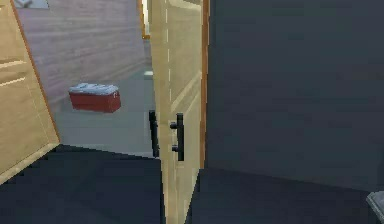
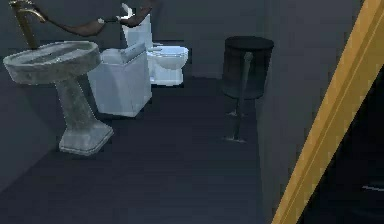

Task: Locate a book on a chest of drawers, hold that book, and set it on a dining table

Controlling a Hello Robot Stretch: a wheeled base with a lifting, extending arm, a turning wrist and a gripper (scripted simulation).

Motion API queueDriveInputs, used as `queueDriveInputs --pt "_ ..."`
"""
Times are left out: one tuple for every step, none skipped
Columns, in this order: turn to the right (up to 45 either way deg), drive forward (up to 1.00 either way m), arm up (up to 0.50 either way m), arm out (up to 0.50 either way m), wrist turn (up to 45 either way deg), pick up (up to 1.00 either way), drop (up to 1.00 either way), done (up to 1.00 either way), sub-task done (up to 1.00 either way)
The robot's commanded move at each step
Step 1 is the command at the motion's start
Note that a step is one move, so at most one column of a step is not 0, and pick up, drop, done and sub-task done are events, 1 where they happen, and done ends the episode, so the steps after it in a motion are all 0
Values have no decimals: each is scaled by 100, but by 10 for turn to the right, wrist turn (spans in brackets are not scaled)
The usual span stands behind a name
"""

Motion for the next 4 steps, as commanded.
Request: queueDriveInputs --pt "120 0 0 0 0 0 0 0 0" --pt "0 5 0 0 0 0 0 0 0" --pt "-450 0 0 0 0 0 0 0 0" --pt "-210 0 0 0 0 0 0 0 0"
